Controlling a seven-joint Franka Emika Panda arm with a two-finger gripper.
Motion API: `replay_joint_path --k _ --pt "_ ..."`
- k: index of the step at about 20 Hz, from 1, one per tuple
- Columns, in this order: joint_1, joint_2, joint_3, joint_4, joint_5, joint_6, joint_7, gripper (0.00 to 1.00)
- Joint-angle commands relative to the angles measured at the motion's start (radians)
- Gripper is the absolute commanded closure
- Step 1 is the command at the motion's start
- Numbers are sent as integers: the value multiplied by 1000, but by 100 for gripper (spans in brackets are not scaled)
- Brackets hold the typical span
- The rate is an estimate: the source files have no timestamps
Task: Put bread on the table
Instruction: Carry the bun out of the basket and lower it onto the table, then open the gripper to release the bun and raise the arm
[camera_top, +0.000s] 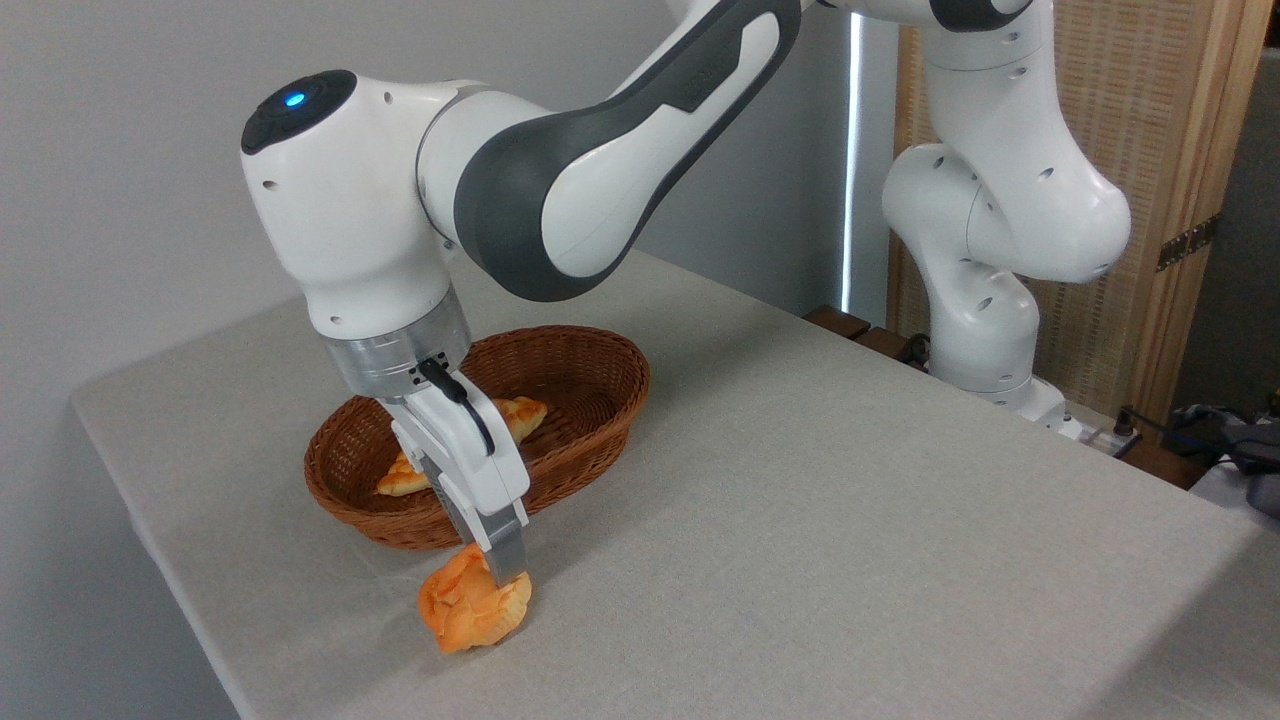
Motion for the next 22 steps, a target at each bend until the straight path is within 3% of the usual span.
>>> replay_joint_path --k 1,7,11,18,22 --pt "3 -11 6 5 12 -3 8 0" --pt "6 -31 12 13 9 -3 5 0" --pt "6 -102 4 15 -3 -23 -1 0" --pt "2 -229 -14 18 -4 -144 -73 0" --pt "6 -266 -22 73 -4 -277 -73 0"
